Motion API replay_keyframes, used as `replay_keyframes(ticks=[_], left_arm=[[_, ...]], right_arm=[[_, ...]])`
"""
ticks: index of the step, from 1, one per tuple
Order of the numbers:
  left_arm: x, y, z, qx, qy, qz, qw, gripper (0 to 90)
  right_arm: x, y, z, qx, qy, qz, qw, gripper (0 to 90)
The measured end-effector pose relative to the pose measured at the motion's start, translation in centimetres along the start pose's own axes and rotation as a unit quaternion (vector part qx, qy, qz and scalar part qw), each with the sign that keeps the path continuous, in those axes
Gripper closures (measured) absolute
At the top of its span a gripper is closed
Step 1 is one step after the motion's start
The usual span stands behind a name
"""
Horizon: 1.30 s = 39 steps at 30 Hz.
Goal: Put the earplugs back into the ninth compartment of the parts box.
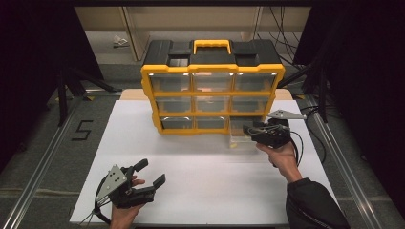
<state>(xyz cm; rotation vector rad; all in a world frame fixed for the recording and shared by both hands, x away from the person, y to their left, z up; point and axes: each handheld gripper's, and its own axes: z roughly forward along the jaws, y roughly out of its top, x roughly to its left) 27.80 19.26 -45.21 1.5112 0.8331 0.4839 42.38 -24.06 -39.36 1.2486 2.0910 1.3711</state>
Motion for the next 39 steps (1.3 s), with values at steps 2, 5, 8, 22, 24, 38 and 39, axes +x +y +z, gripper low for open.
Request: replay_keyframes(ticks=[2,5,8,22,24,38,39], left_arm=[[0.0,0.0,0.0,-0.001,0.0,0.0,1.0,16.0],[0.0,0.0,0.0,-0.001,0.0,0.0,1.0,16.0],[0.0,0.0,0.0,-0.001,0.0,0.0,1.0,16.0],[0.0,0.0,0.0,-0.001,-0.002,0.001,1.0,16.0],[-0.1,0.0,0.0,-0.001,-0.003,0.001,1.0,16.0],[-0.1,0.0,-0.1,-0.003,-0.005,0.001,1.0,15.9],[-0.1,0.0,-0.1,-0.003,-0.005,0.001,1.0,15.9]], right_arm=[[0.5,0.1,-0.1,-0.001,0.006,-0.005,1.0,44.6],[1.4,0.1,-0.2,-0.004,0.017,-0.012,0.9998,41.8],[2.4,0.2,-0.5,-0.009,0.027,-0.018,0.9994,39.9],[5.4,0.5,-1.5,-0.037,0.058,-0.04,0.9968,36.0],[5.6,0.5,-1.6,-0.038,0.06,-0.042,0.9966,35.6],[7.1,-0.6,-1.8,-0.049,0.077,-0.046,0.9948,31.7],[7.2,-0.7,-1.9,-0.052,0.078,-0.047,0.9945,31.7]])
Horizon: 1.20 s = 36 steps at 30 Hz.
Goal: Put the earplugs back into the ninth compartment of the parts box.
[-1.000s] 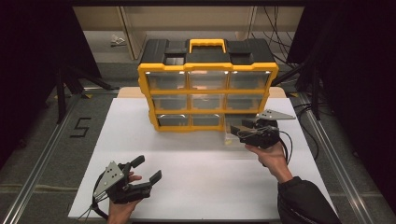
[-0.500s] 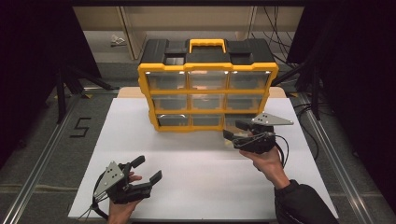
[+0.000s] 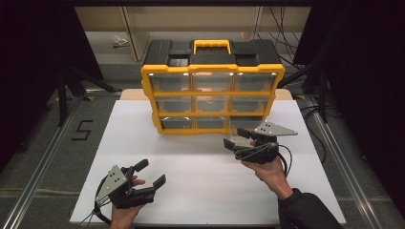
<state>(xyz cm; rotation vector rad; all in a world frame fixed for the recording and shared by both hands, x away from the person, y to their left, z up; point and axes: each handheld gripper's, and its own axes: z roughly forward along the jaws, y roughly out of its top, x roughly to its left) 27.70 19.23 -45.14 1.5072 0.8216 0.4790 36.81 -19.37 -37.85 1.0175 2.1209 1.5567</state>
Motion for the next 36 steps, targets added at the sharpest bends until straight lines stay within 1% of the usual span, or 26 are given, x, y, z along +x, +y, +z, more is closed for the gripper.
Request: replay_keyframes(ticks=[8,17,20,26,36], left_arm=[[0.0,0.0,0.0,0.0,-0.001,-0.002,1.0,15.9],[0.0,0.0,0.0,0.001,-0.004,0.0,1.0,15.8],[-0.1,0.0,0.0,0.0,-0.006,0.0,1.0,15.8],[-0.1,0.0,0.0,-0.002,-0.008,0.0,1.0,15.7],[-0.1,0.0,0.0,-0.002,-0.01,0.0,0.9999,15.7]], right_arm=[[1.1,-1.1,-0.3,-0.019,0.017,-0.003,0.9997,31.4],[2.2,-3.4,-1.1,-0.031,0.029,0.0,0.9991,29.4],[2.4,-4.1,-1.5,-0.032,0.026,-0.006,0.9991,28.3],[2.3,-4.8,-1.9,-0.038,0.021,-0.001,0.999,24.5],[2.4,-5.8,-2.9,-0.057,0.017,0.003,0.9982,24.2]])
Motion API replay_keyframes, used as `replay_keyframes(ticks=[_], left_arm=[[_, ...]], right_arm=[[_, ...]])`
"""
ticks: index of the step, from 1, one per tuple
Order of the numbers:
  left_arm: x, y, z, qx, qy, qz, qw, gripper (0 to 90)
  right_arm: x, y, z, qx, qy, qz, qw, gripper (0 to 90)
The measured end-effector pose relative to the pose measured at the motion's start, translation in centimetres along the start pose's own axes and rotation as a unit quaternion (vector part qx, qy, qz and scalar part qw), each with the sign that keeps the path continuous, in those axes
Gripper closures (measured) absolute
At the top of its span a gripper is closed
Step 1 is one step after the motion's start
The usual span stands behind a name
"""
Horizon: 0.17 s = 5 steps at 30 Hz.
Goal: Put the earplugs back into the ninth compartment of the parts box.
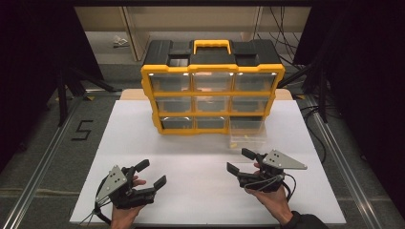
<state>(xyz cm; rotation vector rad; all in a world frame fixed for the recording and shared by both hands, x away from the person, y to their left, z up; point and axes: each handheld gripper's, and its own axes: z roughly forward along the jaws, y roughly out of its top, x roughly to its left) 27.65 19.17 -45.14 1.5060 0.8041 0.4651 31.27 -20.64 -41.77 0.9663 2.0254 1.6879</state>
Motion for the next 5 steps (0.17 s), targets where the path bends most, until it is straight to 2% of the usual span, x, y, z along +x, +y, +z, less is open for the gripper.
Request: replay_keyframes(ticks=[5], left_arm=[[-0.08,0.0,0.03,0.001,-0.001,0.003,1.0,15.7]], right_arm=[[0.16,-0.35,-0.32,-0.006,-0.003,-0.005,1.0,24.3]])
